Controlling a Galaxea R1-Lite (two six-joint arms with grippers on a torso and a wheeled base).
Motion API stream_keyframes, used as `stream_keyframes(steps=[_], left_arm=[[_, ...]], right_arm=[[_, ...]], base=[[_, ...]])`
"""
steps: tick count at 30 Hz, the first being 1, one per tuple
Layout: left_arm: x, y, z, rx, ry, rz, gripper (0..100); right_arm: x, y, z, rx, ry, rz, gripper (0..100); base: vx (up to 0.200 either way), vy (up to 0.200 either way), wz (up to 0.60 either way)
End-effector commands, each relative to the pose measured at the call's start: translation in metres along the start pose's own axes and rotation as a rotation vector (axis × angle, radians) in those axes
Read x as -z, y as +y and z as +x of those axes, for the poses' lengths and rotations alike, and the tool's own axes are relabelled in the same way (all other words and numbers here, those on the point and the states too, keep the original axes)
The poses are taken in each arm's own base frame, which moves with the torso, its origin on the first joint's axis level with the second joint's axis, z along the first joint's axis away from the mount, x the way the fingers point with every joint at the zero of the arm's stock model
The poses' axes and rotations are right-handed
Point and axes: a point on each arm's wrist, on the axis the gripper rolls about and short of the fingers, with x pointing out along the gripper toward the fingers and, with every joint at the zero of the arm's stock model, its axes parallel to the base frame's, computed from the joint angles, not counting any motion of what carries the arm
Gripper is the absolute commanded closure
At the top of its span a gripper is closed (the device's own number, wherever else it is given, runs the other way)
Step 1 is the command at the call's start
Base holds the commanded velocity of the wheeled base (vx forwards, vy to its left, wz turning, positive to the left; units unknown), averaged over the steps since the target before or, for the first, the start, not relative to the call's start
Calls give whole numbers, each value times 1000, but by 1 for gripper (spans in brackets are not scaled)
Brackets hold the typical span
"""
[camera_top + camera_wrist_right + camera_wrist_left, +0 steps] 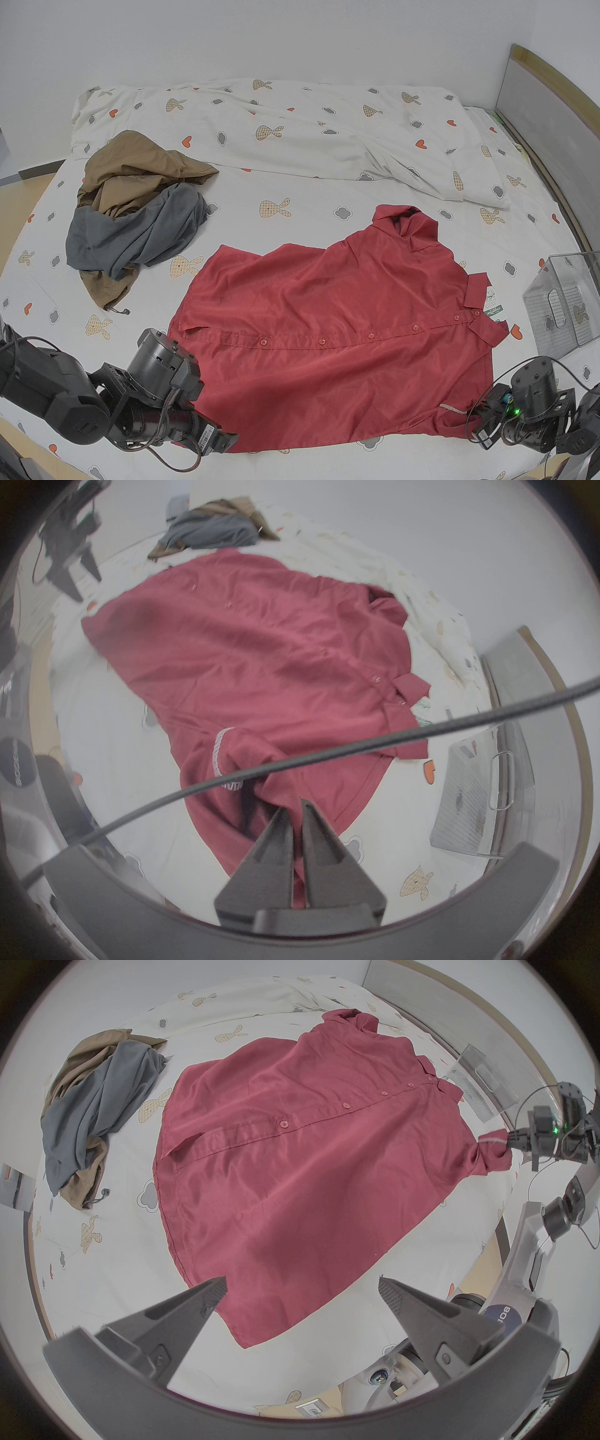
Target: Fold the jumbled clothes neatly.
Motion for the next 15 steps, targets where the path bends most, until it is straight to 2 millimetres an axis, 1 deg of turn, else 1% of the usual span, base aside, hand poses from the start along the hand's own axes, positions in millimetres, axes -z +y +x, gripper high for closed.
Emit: stream_keyframes(steps=[1, 3, 5, 6, 7, 12, 15], left_arm=[[-1, -1, 9, -32, 21, 4, 0], [-1, 0, 12, -55, 26, 5, 0], [-1, 0, 21, -103, 36, 8, 0], [-1, 0, 21, -103, 36, 8, 0], [-1, -2, 27, -108, 37, 13, 0], [1, -6, 35, -104, 60, 37, 0], [5, -9, 37, -96, 58, 138, 0]], right_arm=[[0, -23, -23, 44, -132, 121, 100], [1, -27, -26, 42, -152, 145, 100], [2, -35, -29, 37, -180, 190, 100], [2, -35, -29, 37, -180, 190, 100], [4, -42, -30, 34, -195, 224, 100], [4, -44, -32, 9, -213, 236, 100], [-2, -45, -32, 8, -235, 236, 100]], base=[[0, 0, 0], [0, 0, 0], [0, 0, 0], [0, 0, 0], [0, 0, 0], [0, 0, 0], [0, 0, 0]])
